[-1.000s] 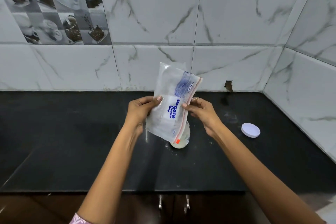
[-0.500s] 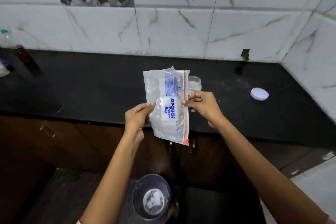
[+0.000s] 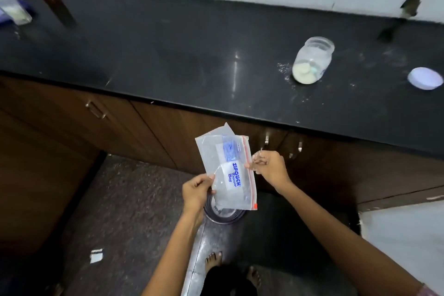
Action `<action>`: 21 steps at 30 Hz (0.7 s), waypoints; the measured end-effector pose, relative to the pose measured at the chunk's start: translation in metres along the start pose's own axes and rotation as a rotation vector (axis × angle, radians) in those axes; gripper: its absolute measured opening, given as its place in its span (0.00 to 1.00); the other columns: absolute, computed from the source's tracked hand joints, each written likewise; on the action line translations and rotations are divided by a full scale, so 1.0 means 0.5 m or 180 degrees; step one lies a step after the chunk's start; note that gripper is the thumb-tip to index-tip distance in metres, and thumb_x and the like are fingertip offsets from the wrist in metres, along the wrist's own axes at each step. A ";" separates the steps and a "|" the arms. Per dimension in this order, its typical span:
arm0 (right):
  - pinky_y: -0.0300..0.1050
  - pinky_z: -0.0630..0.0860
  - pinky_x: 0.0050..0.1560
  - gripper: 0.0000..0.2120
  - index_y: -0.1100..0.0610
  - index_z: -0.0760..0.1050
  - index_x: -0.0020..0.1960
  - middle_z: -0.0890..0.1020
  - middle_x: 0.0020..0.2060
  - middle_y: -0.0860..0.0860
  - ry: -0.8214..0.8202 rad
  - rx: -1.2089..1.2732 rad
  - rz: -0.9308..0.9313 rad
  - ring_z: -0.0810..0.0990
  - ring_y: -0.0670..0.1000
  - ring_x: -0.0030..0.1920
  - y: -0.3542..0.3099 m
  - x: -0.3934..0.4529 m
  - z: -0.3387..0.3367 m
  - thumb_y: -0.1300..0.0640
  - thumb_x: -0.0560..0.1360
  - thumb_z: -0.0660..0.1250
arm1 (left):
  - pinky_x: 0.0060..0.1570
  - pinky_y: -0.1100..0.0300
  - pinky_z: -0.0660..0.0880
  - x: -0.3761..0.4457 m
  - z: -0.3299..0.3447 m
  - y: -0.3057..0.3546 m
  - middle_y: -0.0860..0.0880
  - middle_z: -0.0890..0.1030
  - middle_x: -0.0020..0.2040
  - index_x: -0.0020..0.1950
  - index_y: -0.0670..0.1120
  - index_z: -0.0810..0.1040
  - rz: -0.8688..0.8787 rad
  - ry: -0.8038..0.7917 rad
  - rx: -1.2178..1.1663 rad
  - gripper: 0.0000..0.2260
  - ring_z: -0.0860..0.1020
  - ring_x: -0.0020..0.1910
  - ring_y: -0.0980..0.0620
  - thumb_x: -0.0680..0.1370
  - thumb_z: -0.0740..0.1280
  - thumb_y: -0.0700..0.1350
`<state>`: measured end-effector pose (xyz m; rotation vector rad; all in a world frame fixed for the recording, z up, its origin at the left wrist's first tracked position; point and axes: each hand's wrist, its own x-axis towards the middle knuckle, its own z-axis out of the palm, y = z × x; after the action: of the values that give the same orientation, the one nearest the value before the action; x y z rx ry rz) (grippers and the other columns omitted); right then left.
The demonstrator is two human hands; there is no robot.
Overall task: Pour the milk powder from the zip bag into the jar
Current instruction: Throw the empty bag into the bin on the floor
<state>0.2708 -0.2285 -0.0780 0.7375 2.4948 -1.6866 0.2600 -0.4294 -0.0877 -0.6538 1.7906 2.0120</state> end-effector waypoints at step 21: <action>0.52 0.75 0.56 0.16 0.57 0.75 0.59 0.81 0.56 0.58 -0.0553 -0.2117 0.1363 0.79 0.59 0.57 0.749 0.312 0.472 0.47 0.79 0.60 | 0.57 0.54 0.71 0.598 -0.083 -0.703 0.33 0.76 0.64 0.68 0.31 0.68 -0.1200 -0.0272 0.1697 0.20 0.74 0.63 0.35 0.77 0.66 0.33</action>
<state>0.2310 -0.2708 -0.5436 0.8957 2.3204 -0.6857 0.2132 -0.4356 -0.5488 -0.6569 1.8704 1.2297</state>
